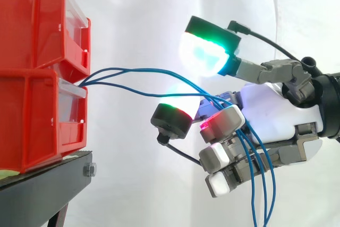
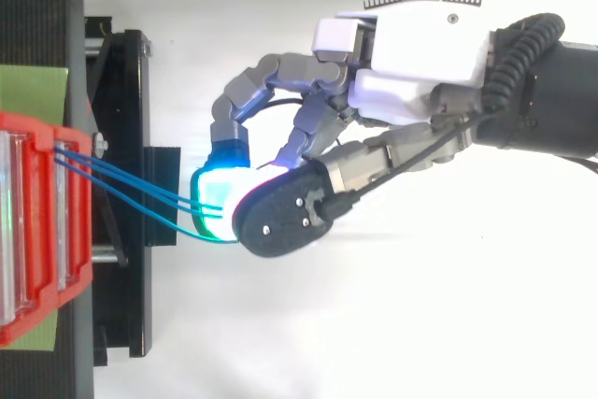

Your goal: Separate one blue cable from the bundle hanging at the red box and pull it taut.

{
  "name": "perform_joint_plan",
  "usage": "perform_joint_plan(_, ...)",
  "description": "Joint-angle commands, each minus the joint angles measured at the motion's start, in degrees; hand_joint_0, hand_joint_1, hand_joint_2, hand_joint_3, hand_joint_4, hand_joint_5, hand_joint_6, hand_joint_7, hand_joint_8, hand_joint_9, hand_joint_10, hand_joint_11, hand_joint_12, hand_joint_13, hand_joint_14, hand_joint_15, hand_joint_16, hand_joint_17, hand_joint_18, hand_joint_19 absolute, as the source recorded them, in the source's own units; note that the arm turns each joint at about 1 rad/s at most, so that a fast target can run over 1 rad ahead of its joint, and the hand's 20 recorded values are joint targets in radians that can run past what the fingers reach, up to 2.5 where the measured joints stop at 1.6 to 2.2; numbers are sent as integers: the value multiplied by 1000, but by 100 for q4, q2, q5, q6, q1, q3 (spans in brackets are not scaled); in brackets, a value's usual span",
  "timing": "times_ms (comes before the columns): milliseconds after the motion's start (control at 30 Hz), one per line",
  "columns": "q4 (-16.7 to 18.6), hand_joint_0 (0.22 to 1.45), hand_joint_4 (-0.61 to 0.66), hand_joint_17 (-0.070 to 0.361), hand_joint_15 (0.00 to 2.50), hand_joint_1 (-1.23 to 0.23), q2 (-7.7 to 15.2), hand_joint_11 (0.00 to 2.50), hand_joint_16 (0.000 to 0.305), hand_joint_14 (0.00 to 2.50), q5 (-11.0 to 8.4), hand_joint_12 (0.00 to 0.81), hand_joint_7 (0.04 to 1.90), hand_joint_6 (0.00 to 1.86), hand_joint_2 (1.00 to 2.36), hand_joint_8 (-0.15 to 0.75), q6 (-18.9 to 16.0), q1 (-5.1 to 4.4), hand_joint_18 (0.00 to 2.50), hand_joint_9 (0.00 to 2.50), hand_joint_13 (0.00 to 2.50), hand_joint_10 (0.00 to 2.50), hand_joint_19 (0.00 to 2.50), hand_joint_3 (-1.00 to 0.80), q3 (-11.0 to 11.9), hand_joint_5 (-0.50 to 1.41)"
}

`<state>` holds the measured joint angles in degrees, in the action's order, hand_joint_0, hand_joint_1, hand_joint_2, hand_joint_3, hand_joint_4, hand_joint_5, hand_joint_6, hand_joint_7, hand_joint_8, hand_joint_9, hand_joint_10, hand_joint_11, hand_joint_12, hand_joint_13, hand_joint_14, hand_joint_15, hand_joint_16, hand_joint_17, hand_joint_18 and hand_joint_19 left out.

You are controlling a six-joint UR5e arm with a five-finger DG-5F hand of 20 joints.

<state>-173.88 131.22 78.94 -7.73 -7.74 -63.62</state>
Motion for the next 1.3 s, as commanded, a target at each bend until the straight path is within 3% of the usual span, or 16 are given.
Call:
perform_joint_plan(0,-6,590,-34,117,728,-634,0,1214,52,25,-1,359,993,915,1000,317,0,-8,736,1226,988,18,641,-500,-1,-171)
perform_joint_plan(67,-6,622,-49,116,730,-672,0,1210,52,25,-1,360,1007,916,1000,322,0,0,734,1224,988,18,647,-500,-1,-170)
perform_joint_plan(200,-6,672,-76,116,729,-800,0,1191,52,25,-1,362,1115,931,1016,320,0,0,743,1208,984,18,626,-284,-1,-176)
perform_joint_plan(300,-6,719,-86,116,726,-843,0,1198,51,25,-1,358,1214,947,1019,315,0,-8,747,1185,977,17,610,-227,-1,-184)
perform_joint_plan(433,-6,777,-114,115,720,-862,0,1185,51,25,16,355,1134,969,1014,307,0,0,732,1151,956,18,597,-317,-1,-192)
perform_joint_plan(533,-6,812,-101,115,711,-858,0,1191,51,23,16,352,1110,967,1000,305,0,0,727,1141,944,17,580,-500,-1,-190)
perform_joint_plan(733,-6,706,-99,109,714,-881,0,1202,49,24,16,347,1131,957,1000,305,0,0,756,1204,969,18,587,-500,-1,-169)
perform_joint_plan(833,-6,624,-74,109,724,-804,0,1211,48,25,8,349,1024,949,1000,311,0,0,753,1241,982,19,606,-500,-1,-155)
perform_joint_plan(967,-6,567,-43,112,740,-718,0,1218,50,26,-1,357,1015,944,1000,320,0,0,767,1277,1011,18,630,-500,8,-153)
perform_joint_plan(1167,3,558,-9,116,774,-686,0,1277,52,26,-10,354,1035,942,1000,316,0,0,782,1282,1050,16,626,-500,-1,-167)
perform_joint_plan(1267,12,576,0,117,870,-710,0,1369,52,27,-10,352,997,950,1000,298,0,0,788,1164,1092,7,639,-500,-1,-179)
